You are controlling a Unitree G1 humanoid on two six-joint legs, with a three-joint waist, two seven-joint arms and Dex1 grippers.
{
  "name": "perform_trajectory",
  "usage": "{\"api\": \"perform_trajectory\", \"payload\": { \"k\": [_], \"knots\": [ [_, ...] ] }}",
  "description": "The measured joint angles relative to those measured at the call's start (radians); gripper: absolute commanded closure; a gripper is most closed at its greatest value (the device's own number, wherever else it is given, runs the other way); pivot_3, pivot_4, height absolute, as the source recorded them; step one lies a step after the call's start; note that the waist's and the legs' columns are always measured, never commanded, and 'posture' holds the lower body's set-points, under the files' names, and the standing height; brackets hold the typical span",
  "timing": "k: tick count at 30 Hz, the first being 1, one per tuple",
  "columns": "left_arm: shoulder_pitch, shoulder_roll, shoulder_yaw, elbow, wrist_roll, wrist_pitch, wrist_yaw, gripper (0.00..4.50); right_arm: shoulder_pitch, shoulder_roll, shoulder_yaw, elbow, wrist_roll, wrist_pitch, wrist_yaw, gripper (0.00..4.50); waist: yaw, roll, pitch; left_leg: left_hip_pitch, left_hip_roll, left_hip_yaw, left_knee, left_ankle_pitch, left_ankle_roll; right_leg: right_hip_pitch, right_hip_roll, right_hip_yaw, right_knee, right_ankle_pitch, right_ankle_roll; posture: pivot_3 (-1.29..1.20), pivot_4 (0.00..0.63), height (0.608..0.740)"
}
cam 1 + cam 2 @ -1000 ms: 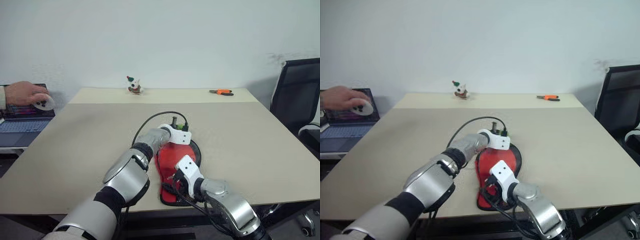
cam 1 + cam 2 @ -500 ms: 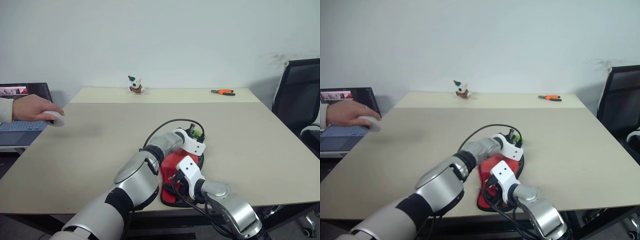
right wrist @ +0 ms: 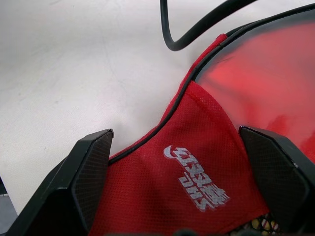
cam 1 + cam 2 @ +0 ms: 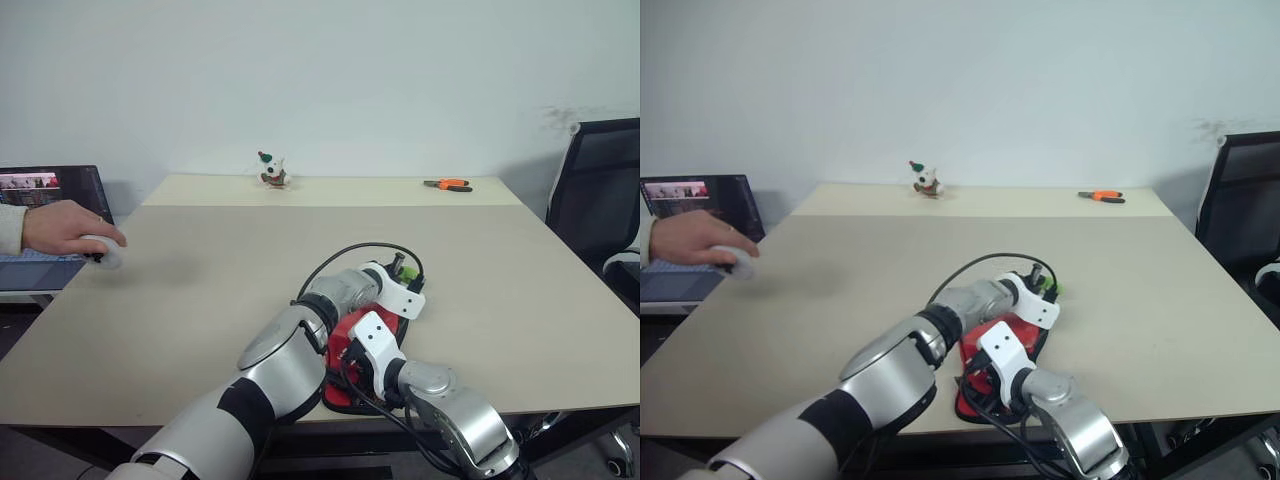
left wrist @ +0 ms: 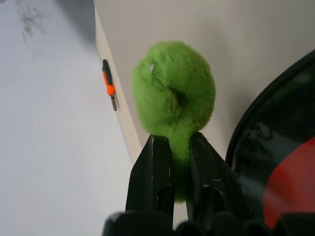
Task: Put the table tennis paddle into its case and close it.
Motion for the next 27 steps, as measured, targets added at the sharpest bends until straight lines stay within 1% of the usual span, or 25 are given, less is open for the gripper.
{"api": "perform_trajectory", "payload": {
  "k": [1,2,3,6,10,14,19,24,25,26,27],
  "knots": [
    [0.000,0.000,0.011,0.000,-0.012,-0.001,-0.017,4.47,-0.001,0.000,0.000,0.001,0.000,0.000,0.000,0.00,0.000,0.000,0.000,0.000,0.000,0.000,0.000,0.000,0.000,0.000,0.000,0.000,0.000,0.000,0.000,0.00,0.150,0.740],
    [0.000,0.000,0.021,-0.001,-0.021,-0.001,-0.033,3.74,-0.001,0.000,0.000,0.003,0.000,0.001,0.000,0.00,0.000,0.000,0.000,0.000,0.000,0.000,0.000,0.000,0.000,0.000,0.000,0.000,0.000,0.000,0.000,0.00,0.150,0.740],
    [0.000,0.000,0.027,-0.001,-0.031,-0.002,-0.048,3.50,-0.002,0.000,0.000,0.004,0.000,0.001,0.000,0.00,0.000,0.001,0.000,0.001,0.000,0.000,0.000,0.000,0.000,0.001,0.000,0.000,0.000,0.000,0.000,0.00,0.150,0.740],
    [0.000,-0.002,0.040,-0.008,-0.049,-0.007,-0.077,2.41,-0.009,0.001,0.000,0.014,0.002,0.002,0.004,0.00,-0.001,0.001,-0.001,0.002,0.000,0.000,0.000,0.000,0.000,0.002,0.000,0.000,0.000,0.000,0.000,0.00,0.150,0.740],
    [0.001,0.004,0.064,-0.014,-0.074,-0.009,-0.102,2.41,-0.026,-0.002,0.000,0.036,0.003,0.002,0.020,0.00,-0.003,0.001,-0.001,0.009,0.000,0.000,0.000,0.000,0.000,0.009,0.000,0.000,0.000,0.000,0.000,0.00,0.150,0.740],
    [0.002,0.020,0.136,-0.015,-0.138,-0.009,-0.150,2.41,-0.052,-0.006,0.000,0.070,0.004,0.001,0.041,0.00,-0.004,0.002,-0.001,0.016,0.001,0.002,0.000,0.000,0.000,0.014,0.001,0.000,-0.001,0.000,0.000,0.00,0.150,0.740],
    [0.004,0.046,0.245,-0.021,-0.251,-0.014,-0.238,2.41,-0.099,0.005,-0.001,0.136,0.005,-0.012,0.064,0.00,-0.011,0.003,-0.002,0.018,0.002,0.003,0.000,0.000,0.000,0.016,0.001,0.001,0.000,0.000,0.001,0.00,0.150,0.740],
    [0.018,0.070,0.271,-0.046,-0.291,-0.057,-0.337,2.41,-0.139,0.010,-0.003,0.211,0.011,-0.052,0.086,0.00,-0.011,0.006,-0.006,0.019,0.001,0.003,0.000,0.000,0.000,0.017,0.001,0.001,-0.001,0.000,0.001,0.00,0.150,0.740],
    [0.023,0.070,0.271,-0.046,-0.292,-0.061,-0.351,2.02,-0.142,0.012,-0.003,0.220,0.012,-0.060,0.087,0.00,-0.011,0.007,-0.006,0.019,0.001,0.003,0.000,0.000,0.000,0.017,0.001,0.001,-0.001,0.000,0.001,0.00,0.150,0.740],
    [0.028,0.069,0.273,-0.047,-0.296,-0.068,-0.376,1.83,-0.146,0.015,-0.003,0.229,0.012,-0.067,0.087,0.00,-0.011,0.007,-0.006,0.019,0.001,0.003,0.000,0.000,0.000,0.017,0.001,0.001,-0.001,0.000,0.001,0.00,0.150,0.740],
    [0.030,0.067,0.274,-0.048,-0.299,-0.071,-0.395,1.51,-0.149,0.017,-0.003,0.235,0.012,-0.069,0.087,0.00,-0.011,0.007,-0.006,0.019,0.001,0.003,0.000,0.000,0.000,0.017,0.001,0.001,-0.001,0.000,0.001,0.00,0.150,0.740]
  ]
}}
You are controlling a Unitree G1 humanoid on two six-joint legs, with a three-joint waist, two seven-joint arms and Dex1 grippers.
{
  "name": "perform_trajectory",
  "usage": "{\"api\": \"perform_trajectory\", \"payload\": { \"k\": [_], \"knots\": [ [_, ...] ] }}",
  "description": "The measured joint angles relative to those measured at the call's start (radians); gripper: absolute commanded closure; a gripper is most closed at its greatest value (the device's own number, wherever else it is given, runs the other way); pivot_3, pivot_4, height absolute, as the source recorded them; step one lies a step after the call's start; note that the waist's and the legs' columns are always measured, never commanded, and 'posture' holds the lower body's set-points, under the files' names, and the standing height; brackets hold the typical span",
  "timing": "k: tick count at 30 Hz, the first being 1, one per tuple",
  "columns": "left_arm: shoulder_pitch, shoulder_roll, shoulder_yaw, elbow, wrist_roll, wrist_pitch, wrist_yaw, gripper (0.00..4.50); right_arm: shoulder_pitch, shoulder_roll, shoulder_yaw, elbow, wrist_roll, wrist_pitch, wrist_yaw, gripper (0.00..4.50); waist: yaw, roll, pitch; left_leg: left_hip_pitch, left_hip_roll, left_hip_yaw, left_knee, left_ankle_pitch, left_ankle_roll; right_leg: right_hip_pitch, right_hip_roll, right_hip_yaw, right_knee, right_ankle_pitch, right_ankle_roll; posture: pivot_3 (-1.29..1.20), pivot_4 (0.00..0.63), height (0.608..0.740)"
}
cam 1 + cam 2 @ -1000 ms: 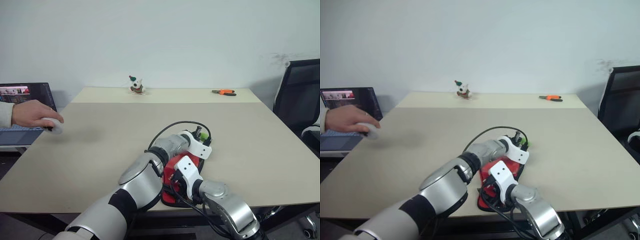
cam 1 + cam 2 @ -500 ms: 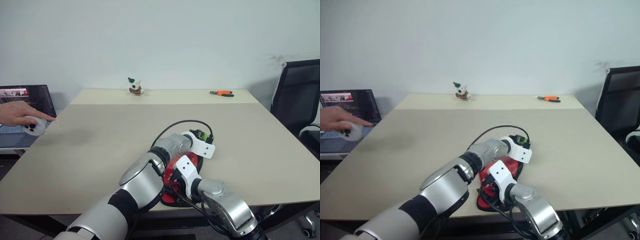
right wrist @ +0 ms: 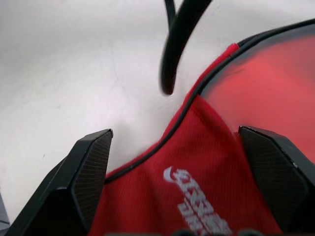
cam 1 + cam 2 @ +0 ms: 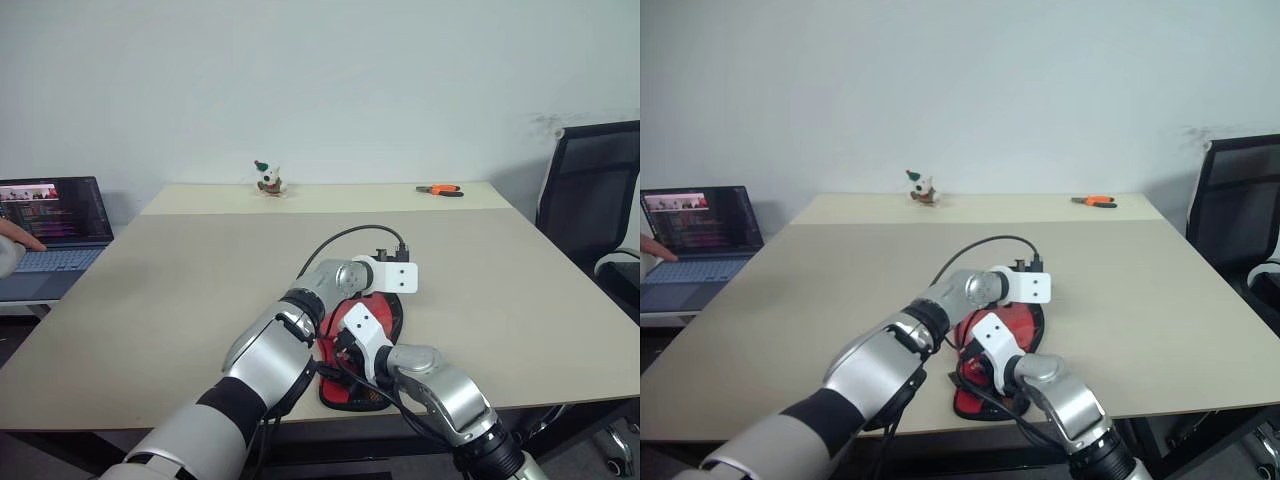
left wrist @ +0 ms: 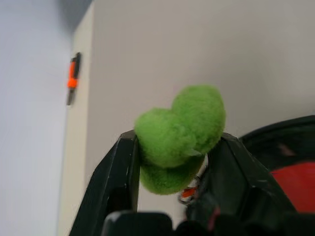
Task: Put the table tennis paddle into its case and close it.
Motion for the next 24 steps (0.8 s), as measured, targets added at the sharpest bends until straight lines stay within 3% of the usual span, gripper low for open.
{"api": "perform_trajectory", "payload": {
  "k": [4,10,16,24],
  "knots": [
    [0.001,-0.016,0.021,-0.002,-0.034,0.002,-0.072,0.07,-0.009,0.009,0.000,0.022,0.000,-0.010,0.000,0.00,-0.001,0.002,-0.002,0.000,0.000,0.000,0.000,0.000,0.000,0.000,0.000,0.000,0.000,0.000,0.000,0.00,0.150,0.740],
    [0.001,-0.019,0.031,-0.010,-0.065,0.004,-0.140,0.07,-0.012,0.010,0.001,0.032,0.000,-0.020,0.007,0.00,-0.007,0.003,-0.003,0.000,0.000,0.000,0.000,0.000,0.000,0.000,0.000,0.000,0.000,0.000,0.000,0.00,0.150,0.740],
    [-0.006,0.013,0.119,-0.031,-0.154,0.009,-0.240,0.07,-0.042,0.018,0.001,0.079,0.000,-0.038,0.021,0.00,-0.015,0.004,-0.003,0.000,0.000,0.000,0.000,0.000,0.000,0.000,0.000,0.000,0.000,0.000,0.000,0.00,0.150,0.740],
    [-0.008,0.191,0.259,-0.090,-0.296,0.040,-0.294,0.07,-0.082,0.045,-0.036,0.130,0.024,-0.040,0.036,0.00,-0.017,0.004,-0.003,-0.002,0.001,0.000,0.000,0.000,0.000,-0.003,0.001,0.001,0.000,0.000,0.000,0.00,0.150,0.740]
  ]
}}
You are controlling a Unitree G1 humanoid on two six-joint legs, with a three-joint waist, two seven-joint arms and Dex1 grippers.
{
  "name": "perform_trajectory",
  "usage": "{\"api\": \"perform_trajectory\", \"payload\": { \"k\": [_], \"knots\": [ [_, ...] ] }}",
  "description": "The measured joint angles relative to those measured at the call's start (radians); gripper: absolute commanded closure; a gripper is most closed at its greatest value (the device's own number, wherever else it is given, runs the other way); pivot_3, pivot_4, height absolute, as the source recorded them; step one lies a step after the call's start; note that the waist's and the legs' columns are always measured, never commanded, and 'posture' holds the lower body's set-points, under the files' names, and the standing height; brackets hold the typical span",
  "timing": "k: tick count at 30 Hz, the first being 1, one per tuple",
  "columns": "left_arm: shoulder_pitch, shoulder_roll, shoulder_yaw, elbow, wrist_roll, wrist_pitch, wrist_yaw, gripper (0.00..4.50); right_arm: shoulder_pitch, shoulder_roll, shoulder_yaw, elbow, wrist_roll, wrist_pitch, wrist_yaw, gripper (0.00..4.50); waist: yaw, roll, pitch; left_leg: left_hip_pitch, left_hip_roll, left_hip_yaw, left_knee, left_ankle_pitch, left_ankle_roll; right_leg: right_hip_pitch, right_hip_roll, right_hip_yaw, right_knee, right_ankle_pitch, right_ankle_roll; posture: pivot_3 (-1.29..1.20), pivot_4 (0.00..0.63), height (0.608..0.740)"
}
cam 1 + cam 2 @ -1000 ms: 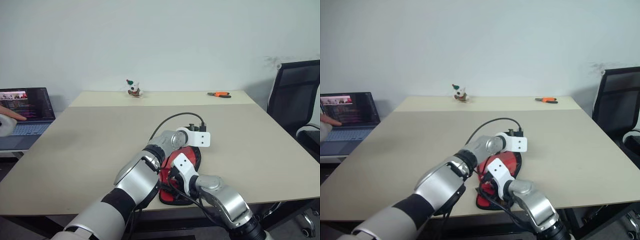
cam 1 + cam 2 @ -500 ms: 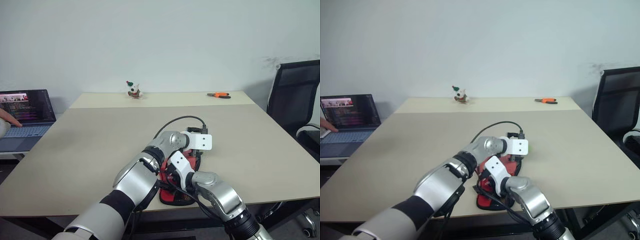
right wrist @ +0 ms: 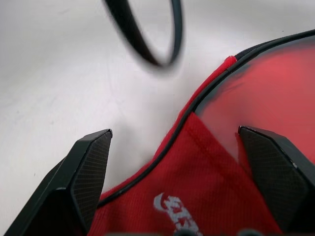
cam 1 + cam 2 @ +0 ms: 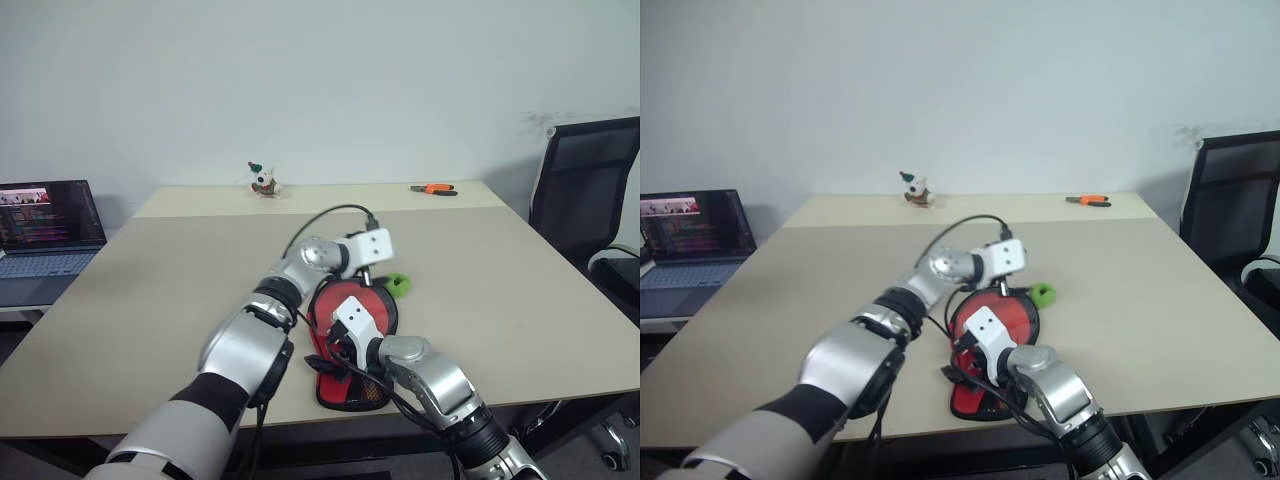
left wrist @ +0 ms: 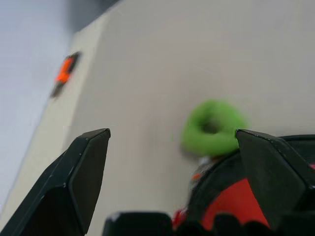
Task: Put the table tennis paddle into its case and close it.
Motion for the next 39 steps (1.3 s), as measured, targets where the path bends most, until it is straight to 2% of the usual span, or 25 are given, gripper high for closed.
{"api": "perform_trajectory", "payload": {
  "k": [5,8,10,11,14,19,21,25,27,29,34,37,39],
  "knots": [
    [0.063,0.153,0.148,-0.125,-0.165,0.115,-0.097,0.07,-0.001,0.008,-0.051,-0.010,0.045,0.021,0.009,0.00,0.001,0.001,0.001,-0.001,0.001,-0.001,-0.001,0.000,0.000,-0.001,0.000,-0.001,0.000,0.000,0.000,0.00,0.150,0.740],
    [0.210,0.205,0.214,-0.315,-0.294,0.246,-0.255,0.07,0.000,-0.019,-0.080,-0.059,0.095,0.089,0.046,0.00,0.001,0.002,0.002,-0.004,0.004,-0.004,-0.001,0.000,0.000,-0.003,-0.002,-0.001,0.000,0.000,0.000,0.00,0.150,0.740],
    [0.353,0.245,0.239,-0.512,-0.390,0.387,-0.344,0.07,0.001,-0.053,-0.097,-0.131,0.160,0.169,0.085,0.00,0.001,0.003,0.005,-0.011,0.003,-0.008,0.000,0.000,0.000,-0.008,-0.003,0.000,0.000,0.000,-0.001,0.00,0.150,0.740],
    [0.404,0.259,0.245,-0.591,-0.425,0.457,-0.365,0.07,-0.001,-0.070,-0.116,-0.166,0.193,0.206,0.104,0.00,0.002,0.003,0.006,-0.018,0.003,-0.012,0.001,0.000,0.000,-0.013,-0.003,-0.001,0.000,0.003,-0.005,0.00,0.150,0.740],
    [0.492,0.276,0.277,-0.779,-0.491,0.603,-0.349,0.07,-0.021,-0.097,-0.174,-0.249,0.282,0.291,0.133,0.00,0.013,0.004,0.008,-0.027,0.002,-0.016,0.002,0.000,0.000,-0.021,-0.005,-0.003,0.002,0.003,-0.006,0.00,0.150,0.740],
    [0.595,0.269,0.307,-1.039,-0.582,0.761,-0.266,0.07,-0.141,-0.134,-0.360,-0.381,0.441,0.401,0.131,0.00,0.019,0.005,0.011,-0.027,0.001,-0.016,0.002,0.000,0.000,-0.021,-0.007,-0.004,0.000,0.003,-0.006,0.00,0.150,0.740],
    [0.635,0.252,0.300,-1.096,-0.601,0.796,-0.247,0.07,-0.158,-0.197,-0.433,-0.399,0.476,0.412,0.130,0.00,0.027,0.005,0.011,-0.027,0.001,-0.016,0.002,0.000,0.000,-0.021,-0.006,-0.004,0.000,0.003,-0.006,0.00,0.150,0.740],
    [0.658,0.207,0.235,-1.109,-0.591,0.800,-0.228,0.07,-0.158,-0.372,-0.484,-0.346,0.448,0.351,0.139,0.00,0.034,0.005,0.013,-0.027,-0.001,-0.013,0.002,0.000,0.000,-0.020,-0.007,-0.005,0.000,0.003,-0.006,0.00,0.150,0.740],
    [0.649,0.162,0.176,-1.062,-0.564,0.755,-0.225,0.07,-0.145,-0.480,-0.466,-0.268,0.391,0.262,0.164,0.00,0.034,0.005,0.013,-0.027,-0.002,-0.011,0.002,0.000,0.000,-0.020,-0.006,-0.004,0.000,0.003,-0.006,0.00,0.150,0.740],
    [0.629,0.111,0.142,-0.975,-0.543,0.724,-0.209,0.07,-0.134,-0.536,-0.433,-0.186,0.335,0.175,0.186,0.00,0.031,0.005,0.013,-0.027,-0.003,-0.009,0.002,0.000,0.000,-0.020,-0.005,-0.003,0.000,0.003,-0.006,0.00,0.150,0.740],
    [0.557,0.023,0.070,-0.785,-0.499,0.631,-0.210,0.07,-0.139,-0.615,-0.304,0.031,0.158,-0.131,0.249,0.00,0.016,0.005,0.016,-0.025,-0.003,-0.003,0.001,0.000,0.001,-0.021,-0.001,0.000,0.000,0.003,-0.006,0.00,0.150,0.740],
    [0.535,0.022,0.066,-0.699,-0.484,0.592,-0.212,0.07,-0.167,-0.640,-0.239,0.180,0.043,-0.319,0.271,0.00,0.010,0.005,0.018,-0.023,-0.002,0.000,0.000,0.000,0.001,-0.021,-0.001,0.001,0.000,0.003,-0.006,0.00,0.150,0.740],
    [0.531,0.025,0.067,-0.643,-0.473,0.569,-0.209,0.07,-0.210,-0.619,-0.218,0.284,-0.006,-0.393,0.261,0.00,0.005,0.004,0.019,-0.022,-0.001,0.002,0.000,0.000,0.001,-0.021,-0.001,0.003,0.001,0.003,-0.006,0.00,0.150,0.740]
  ]
}}
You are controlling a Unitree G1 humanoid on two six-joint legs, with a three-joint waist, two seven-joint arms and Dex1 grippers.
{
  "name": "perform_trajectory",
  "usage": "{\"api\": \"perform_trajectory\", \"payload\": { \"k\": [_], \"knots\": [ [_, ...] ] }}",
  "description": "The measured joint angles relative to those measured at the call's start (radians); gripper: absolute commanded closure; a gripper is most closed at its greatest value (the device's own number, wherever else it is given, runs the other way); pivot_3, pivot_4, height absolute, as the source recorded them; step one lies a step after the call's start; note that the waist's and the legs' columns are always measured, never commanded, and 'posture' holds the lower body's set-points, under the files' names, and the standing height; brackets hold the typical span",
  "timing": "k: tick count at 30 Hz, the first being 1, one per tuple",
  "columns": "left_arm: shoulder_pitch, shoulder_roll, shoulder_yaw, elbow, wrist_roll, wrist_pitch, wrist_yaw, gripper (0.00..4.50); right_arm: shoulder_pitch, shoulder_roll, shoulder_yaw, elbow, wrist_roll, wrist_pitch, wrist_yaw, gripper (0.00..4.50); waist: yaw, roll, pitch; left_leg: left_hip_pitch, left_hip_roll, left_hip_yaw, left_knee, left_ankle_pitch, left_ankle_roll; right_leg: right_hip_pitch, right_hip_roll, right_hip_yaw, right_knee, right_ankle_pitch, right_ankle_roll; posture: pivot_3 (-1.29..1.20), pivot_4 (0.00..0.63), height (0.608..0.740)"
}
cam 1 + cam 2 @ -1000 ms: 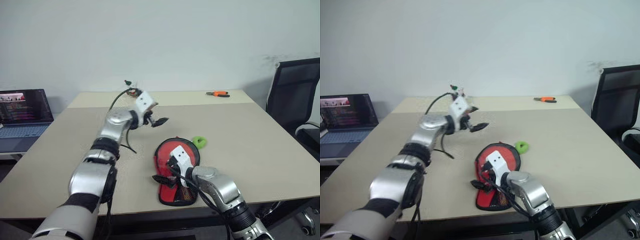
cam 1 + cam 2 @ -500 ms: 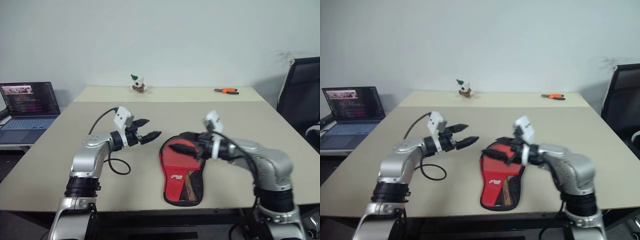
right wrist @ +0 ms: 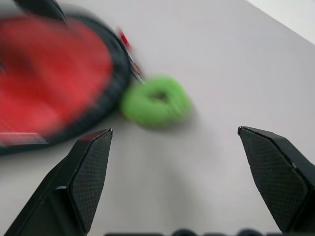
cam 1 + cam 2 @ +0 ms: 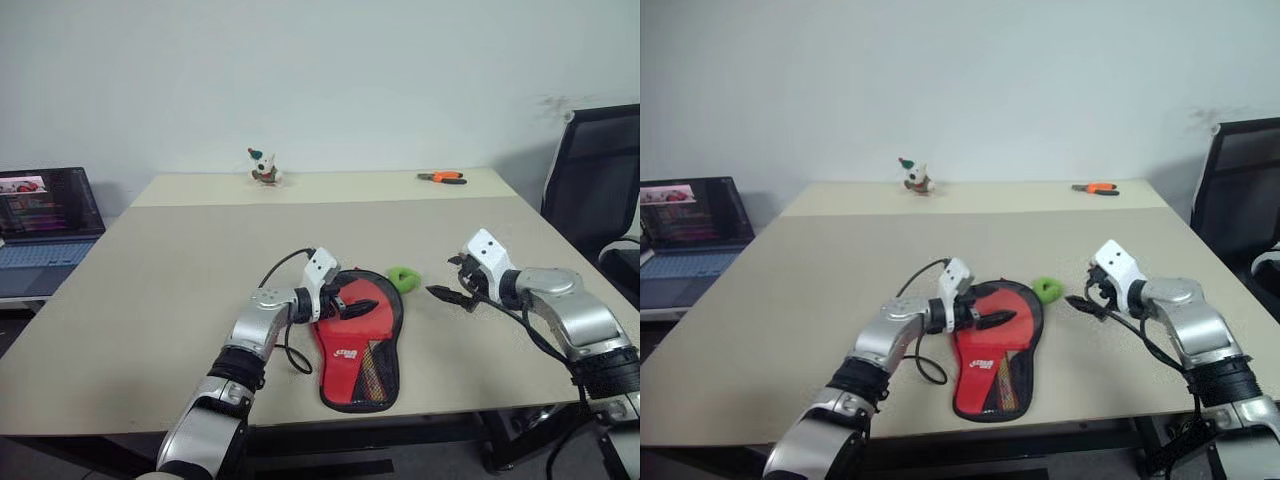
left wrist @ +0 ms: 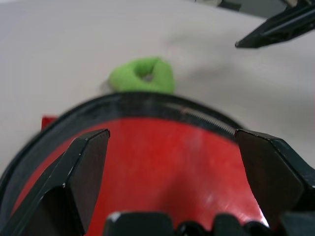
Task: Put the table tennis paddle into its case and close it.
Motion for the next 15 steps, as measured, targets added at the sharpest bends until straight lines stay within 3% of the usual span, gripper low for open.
{"api": "perform_trajectory", "payload": {
  "k": [8,15],
  "knots": [
    [-0.009,0.001,0.009,0.079,0.017,-0.067,0.025,0.07,-0.175,0.256,-0.102,0.386,0.018,0.030,-0.170,0.00,0.003,-0.001,0.001,0.001,0.004,0.000,0.000,0.000,0.000,0.001,-0.003,0.001,0.001,0.000,-0.001,0.00,0.150,0.740],
    [-0.006,0.009,0.009,0.078,0.021,-0.074,0.031,0.07,-0.269,0.333,-0.198,0.561,0.048,0.045,-0.310,0.00,0.008,-0.001,0.001,0.001,0.003,0.001,0.000,0.000,0.000,0.001,-0.004,0.001,0.001,0.001,0.000,0.00,0.150,0.740]
  ]
}}
